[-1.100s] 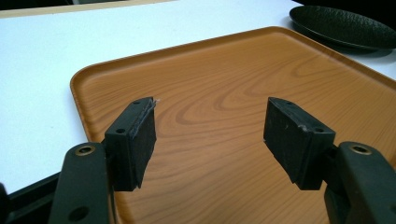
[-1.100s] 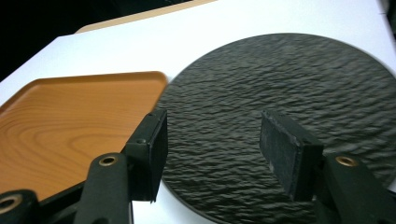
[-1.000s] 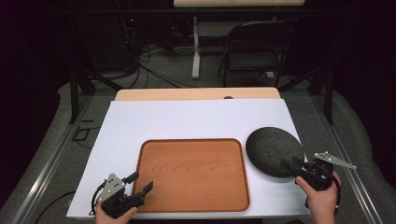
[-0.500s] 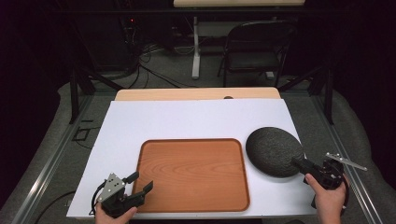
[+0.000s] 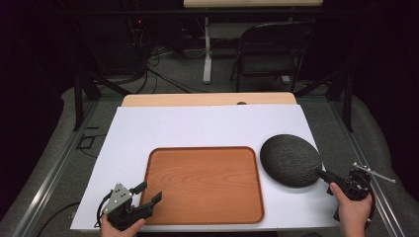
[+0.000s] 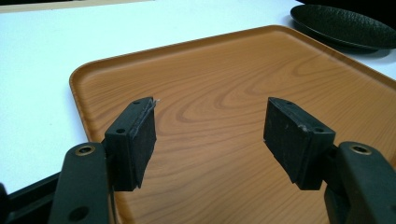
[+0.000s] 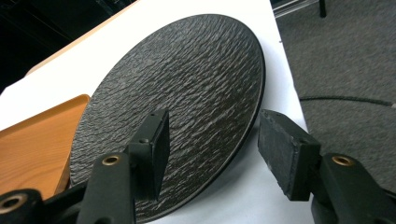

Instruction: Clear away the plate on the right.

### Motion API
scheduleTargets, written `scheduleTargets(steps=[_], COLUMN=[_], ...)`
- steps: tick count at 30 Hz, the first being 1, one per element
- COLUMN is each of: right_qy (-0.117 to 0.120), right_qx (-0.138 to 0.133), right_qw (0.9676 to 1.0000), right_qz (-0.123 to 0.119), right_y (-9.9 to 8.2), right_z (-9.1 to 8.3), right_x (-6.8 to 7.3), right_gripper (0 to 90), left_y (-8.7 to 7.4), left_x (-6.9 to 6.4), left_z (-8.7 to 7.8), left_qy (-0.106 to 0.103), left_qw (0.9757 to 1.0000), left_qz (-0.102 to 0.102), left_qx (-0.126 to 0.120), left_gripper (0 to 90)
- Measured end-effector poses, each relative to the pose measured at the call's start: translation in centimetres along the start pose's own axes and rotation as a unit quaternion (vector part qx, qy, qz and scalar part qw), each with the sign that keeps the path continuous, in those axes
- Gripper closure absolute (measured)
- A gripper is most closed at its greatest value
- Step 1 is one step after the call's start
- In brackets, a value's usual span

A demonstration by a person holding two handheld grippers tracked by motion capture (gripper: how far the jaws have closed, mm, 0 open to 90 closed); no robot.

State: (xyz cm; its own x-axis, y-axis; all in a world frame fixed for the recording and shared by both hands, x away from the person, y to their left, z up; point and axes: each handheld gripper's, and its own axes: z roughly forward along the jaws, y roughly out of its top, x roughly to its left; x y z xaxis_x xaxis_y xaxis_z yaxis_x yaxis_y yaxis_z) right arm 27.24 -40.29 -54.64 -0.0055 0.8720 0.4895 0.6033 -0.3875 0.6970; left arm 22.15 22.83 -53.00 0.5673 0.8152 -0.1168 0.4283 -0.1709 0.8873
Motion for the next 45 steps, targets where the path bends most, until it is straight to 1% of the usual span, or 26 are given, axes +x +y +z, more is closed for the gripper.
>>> scheduleTargets(steps=[3,6,7,9,10,12,14,27,29,32,33,36,40,42,43,45], right_qy=[0.010,0.008,0.008,0.006,0.007,0.005,0.007,0.015,0.016,0.020,0.021,0.022,0.027,0.027,0.029,0.030], right_qx=[0.006,0.015,0.020,0.020,0.021,0.023,0.031,0.039,0.039,0.043,0.042,0.043,0.043,0.043,0.044,0.043], right_qw=[0.9999,0.9998,0.9997,0.9997,0.9996,0.9995,0.9990,0.9981,0.9982,0.9976,0.9979,0.9978,0.9972,0.9973,0.9969,0.9968], right_qz=[0.009,0.007,0.013,0.013,0.018,0.019,0.033,0.046,0.043,0.050,0.045,0.046,0.055,0.053,0.060,0.061], right_y=[-0.1,-0.2,-0.2,-0.2,-0.2,-0.3,-0.3,-0.5,-0.5,-0.6,-0.6,-0.6,-0.6,-0.6,-0.6,-0.6], right_z=[0.2,0.5,0.6,0.7,0.8,0.9,1.0,1.6,1.7,1.9,2.0,2.1,2.2,2.2,2.3,2.4], right_x=[-0.1,-0.3,-0.3,-0.4,-0.4,-0.5,-0.5,-0.6,-0.7,-0.7,-0.8,-0.7,-0.7,-0.8,-0.7,-0.7], right_gripper=[47.6,49.4,49.7,49.7,49.7,49.7,49.7,49.8,49.8,49.8,49.8,49.7,49.2,49.1,48.8,48.4], left_y=[0.0,0.0,0.0,0.0,0.0,0.0,0.0,0.0,0.0,0.0,0.0,0.0,0.0,0.0,0.0,0.0], left_x=[0.0,0.0,0.0,0.0,0.0,0.0,0.0,0.0,0.0,0.0,0.0,0.0,0.0,0.0,0.0,0.0], left_z=[0.0,0.0,0.0,0.0,0.0,0.0,0.0,0.1,0.1,0.1,0.1,0.1,0.1,0.1,0.1,0.1], left_qy=[-0.001,-0.001,-0.001,0.000,0.000,0.000,0.000,0.000,0.000,0.000,0.000,0.000,-0.002,-0.002,-0.002,-0.002], left_qw=[1.0000,1.0000,1.0000,1.0000,1.0000,1.0000,1.0000,1.0000,1.0000,1.0000,1.0000,1.0000,1.0000,1.0000,1.0000,1.0000], left_qz=[0.000,0.000,0.000,0.000,0.000,0.000,0.001,0.001,0.001,0.000,0.001,0.001,0.000,0.000,0.000,-0.001], left_qx=[0.000,0.001,0.001,0.001,0.001,0.001,0.002,0.003,0.003,0.003,0.003,0.003,0.003,0.002,0.003,0.003], left_gripper=[34.3,34.3,34.3,34.4,34.3,34.3,34.3,34.4,34.3,34.3,34.3,34.3,34.4,34.3,34.3,34.4])
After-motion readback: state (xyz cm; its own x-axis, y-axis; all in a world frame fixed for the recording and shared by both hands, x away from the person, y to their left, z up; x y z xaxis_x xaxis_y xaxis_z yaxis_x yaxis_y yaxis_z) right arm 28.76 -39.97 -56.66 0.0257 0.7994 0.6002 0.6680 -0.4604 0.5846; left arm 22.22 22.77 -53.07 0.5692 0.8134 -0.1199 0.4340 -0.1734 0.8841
